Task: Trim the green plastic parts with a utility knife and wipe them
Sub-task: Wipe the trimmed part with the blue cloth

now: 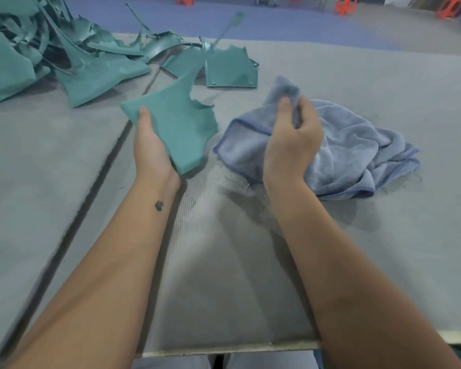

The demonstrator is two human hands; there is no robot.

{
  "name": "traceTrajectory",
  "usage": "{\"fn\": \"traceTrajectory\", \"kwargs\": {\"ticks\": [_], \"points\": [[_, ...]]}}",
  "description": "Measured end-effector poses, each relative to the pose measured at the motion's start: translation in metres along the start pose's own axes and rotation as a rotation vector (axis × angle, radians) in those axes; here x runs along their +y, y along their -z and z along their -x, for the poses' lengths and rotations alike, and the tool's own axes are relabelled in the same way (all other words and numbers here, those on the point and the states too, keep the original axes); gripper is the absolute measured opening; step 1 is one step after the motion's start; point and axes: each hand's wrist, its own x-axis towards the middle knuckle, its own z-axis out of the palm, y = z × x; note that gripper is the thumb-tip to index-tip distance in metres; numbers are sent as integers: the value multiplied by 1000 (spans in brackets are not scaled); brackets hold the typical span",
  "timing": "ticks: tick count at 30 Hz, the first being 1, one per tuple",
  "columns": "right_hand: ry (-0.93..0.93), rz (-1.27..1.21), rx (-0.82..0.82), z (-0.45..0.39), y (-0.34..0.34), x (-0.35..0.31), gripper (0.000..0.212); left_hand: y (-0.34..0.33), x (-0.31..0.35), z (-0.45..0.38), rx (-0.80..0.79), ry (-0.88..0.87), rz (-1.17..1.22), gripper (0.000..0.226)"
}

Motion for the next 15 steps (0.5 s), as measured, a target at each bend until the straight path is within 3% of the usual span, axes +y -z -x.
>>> {"fn": "traceTrajectory", "kwargs": {"ticks": [2, 4, 7, 9, 11, 13, 15], "points": [[-51, -113, 30, -4, 5, -2, 15, -1, 0, 2, 31, 10, 30, 28], [-75, -184, -96, -3, 7, -3, 18, -3, -2, 3, 33, 13, 40, 21], [-196, -279, -473, 2, -5, -1, 25, -7, -6, 6, -85, -44, -26, 28], [-30, -66, -721, 12, -10, 1, 25, -10, -12, 10, -152, -28, -33, 29], [178, 66, -713, 20, -13, 10, 18, -12, -16, 14, -164, 16, -5, 27], [244, 132, -617, 24, -13, 11, 18, -13, -16, 15, -138, 113, 66, 35], [225, 222, -462, 24, -16, 12, 34, -11, -14, 13, -159, 160, 120, 42]]}}
